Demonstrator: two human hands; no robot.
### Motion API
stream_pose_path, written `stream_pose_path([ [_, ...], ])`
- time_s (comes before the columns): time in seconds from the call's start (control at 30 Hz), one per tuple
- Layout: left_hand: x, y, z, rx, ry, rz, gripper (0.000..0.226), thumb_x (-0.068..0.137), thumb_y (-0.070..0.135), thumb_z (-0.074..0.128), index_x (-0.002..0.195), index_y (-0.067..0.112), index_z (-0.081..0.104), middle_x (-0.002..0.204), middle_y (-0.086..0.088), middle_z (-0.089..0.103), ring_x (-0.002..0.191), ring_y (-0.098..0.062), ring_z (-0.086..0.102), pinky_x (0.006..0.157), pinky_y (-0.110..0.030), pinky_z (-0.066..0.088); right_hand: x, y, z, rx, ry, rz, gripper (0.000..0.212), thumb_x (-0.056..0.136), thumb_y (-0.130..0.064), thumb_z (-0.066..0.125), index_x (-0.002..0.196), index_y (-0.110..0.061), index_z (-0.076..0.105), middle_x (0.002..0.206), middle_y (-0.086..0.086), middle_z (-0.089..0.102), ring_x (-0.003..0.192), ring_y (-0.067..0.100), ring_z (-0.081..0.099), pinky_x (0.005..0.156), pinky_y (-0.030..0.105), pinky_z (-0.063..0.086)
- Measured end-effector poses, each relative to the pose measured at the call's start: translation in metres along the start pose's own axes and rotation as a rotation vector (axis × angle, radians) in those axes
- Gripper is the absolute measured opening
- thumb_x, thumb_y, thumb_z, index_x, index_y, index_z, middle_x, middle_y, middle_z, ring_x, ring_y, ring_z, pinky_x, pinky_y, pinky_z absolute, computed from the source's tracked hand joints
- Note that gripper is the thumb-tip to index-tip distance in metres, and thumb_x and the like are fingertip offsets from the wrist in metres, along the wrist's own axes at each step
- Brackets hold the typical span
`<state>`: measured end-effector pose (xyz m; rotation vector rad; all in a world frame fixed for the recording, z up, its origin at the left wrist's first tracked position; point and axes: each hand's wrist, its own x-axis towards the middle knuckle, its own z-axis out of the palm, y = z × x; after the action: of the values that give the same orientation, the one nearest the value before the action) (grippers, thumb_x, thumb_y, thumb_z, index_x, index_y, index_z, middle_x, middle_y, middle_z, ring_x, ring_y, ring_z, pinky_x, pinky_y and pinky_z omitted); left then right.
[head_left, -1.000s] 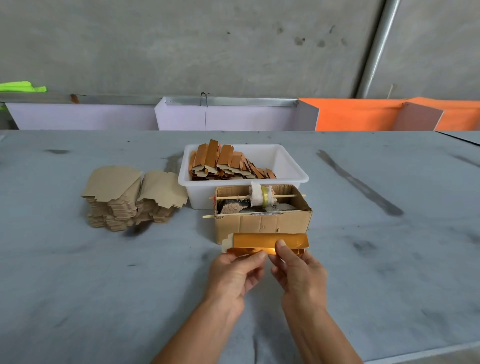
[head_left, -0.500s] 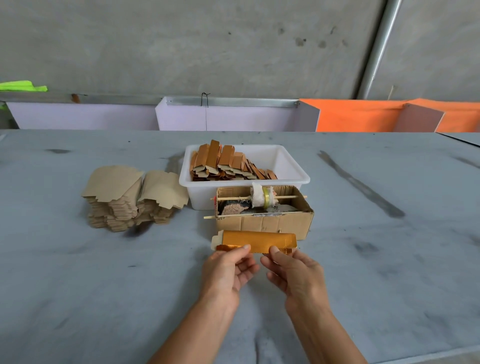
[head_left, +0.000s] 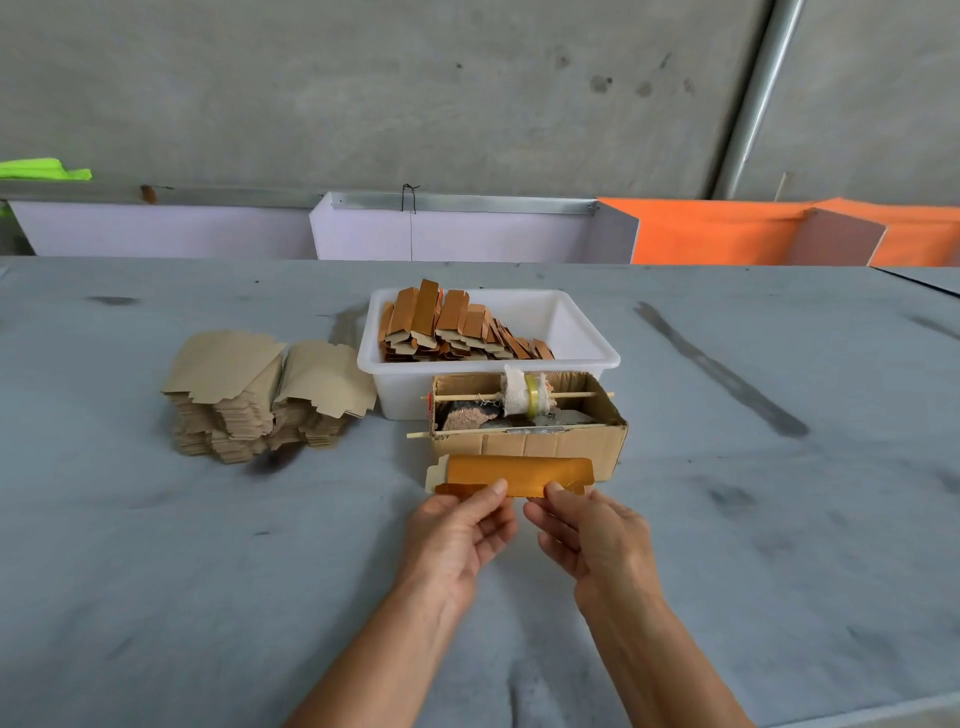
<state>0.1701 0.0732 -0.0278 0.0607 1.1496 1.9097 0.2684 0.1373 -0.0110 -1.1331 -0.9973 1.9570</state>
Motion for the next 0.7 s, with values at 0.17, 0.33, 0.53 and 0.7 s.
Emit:
stream_pose_path([
  [0.17,0.004,0.000,-0.002,0.051,0.008,0.042,0.006,0.080,-0.004,0.065,0.076,-0.002,0.061,0.057,-0.010,0.064,0.049,-0.016,0.063,0.048,-0.024,0.054,0.003,-0.002,0.000,-0.047,0.012,0.010,0.006,0.085,-0.002,0.065,0.082,-0.007,0.062,0.065,0.007,0.071,0.057,0.013,0.069,0.043,0.021,0.050],
  [0.33,0.007,0.000,-0.001,0.081,0.007,0.067,0.012,0.079,-0.006,0.065,0.068,-0.003,0.063,0.056,-0.012,0.064,0.048,-0.017,0.063,0.048,-0.025,0.055,0.007,-0.008,-0.002,-0.086,0.005,0.016,0.003,0.087,-0.004,0.062,0.088,-0.006,0.060,0.067,0.008,0.072,0.056,0.012,0.069,0.045,0.022,0.049],
  [0.53,0.013,-0.001,-0.005,0.058,0.023,0.107,0.009,0.078,-0.009,0.064,0.071,-0.004,0.063,0.054,-0.012,0.064,0.047,-0.017,0.062,0.046,-0.026,0.054,0.010,-0.014,-0.007,-0.254,0.026,-0.081,0.013,0.091,-0.013,0.060,0.085,-0.003,0.067,0.069,0.005,0.073,0.053,0.009,0.066,0.049,0.024,0.046],
  [0.7,0.018,-0.001,-0.007,0.034,0.049,0.135,0.011,0.077,-0.009,0.065,0.069,-0.002,0.064,0.054,-0.012,0.064,0.045,-0.017,0.062,0.045,-0.026,0.053,0.014,-0.030,-0.018,-0.345,0.075,-0.155,0.011,0.090,-0.012,0.062,0.084,-0.006,0.069,0.066,0.003,0.073,0.054,0.010,0.063,0.052,0.025,0.044],
])
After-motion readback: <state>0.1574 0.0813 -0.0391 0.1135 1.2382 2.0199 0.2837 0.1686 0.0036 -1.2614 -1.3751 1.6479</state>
